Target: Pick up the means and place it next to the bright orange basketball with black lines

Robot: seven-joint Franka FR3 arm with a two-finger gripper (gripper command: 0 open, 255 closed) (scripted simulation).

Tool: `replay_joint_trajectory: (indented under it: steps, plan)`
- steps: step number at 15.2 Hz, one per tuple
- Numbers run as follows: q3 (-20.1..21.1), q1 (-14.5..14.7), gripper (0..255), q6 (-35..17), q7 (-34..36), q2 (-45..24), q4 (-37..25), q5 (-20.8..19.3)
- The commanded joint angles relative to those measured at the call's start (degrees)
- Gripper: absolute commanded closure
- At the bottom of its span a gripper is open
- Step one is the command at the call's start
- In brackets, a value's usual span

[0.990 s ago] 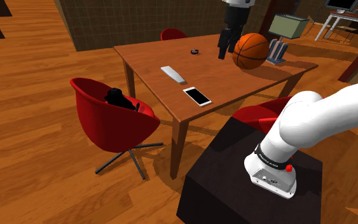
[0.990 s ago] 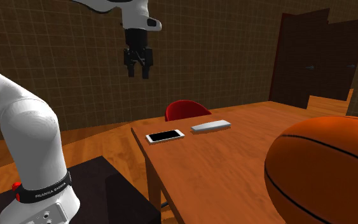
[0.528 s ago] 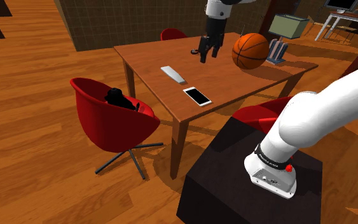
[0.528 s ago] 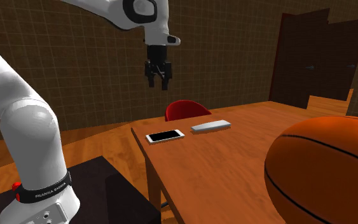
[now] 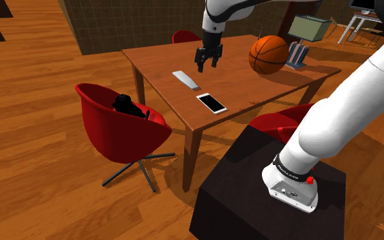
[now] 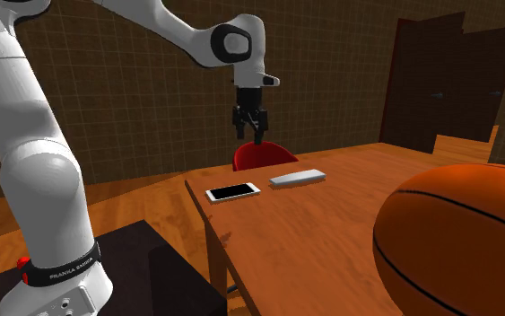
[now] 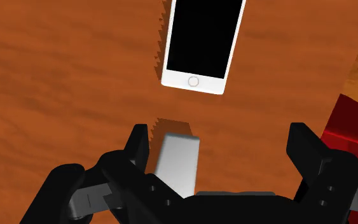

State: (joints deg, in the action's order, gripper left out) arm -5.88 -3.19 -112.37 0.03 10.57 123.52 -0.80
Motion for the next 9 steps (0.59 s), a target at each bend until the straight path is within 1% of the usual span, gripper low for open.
replay_joint_trajectory:
  steps: [1, 5, 9]
  plan:
    - [-0.3, -0.2, 0, -1.5, 0.5, -4.5, -3.2, 0.4]
    - [-0.9, -0.8, 0, -4.4, 1.5, -13.1, -9.1, 1.5]
    - [-1.4, -1.5, 0, -6.2, 2.4, -21.8, -16.1, 2.8]
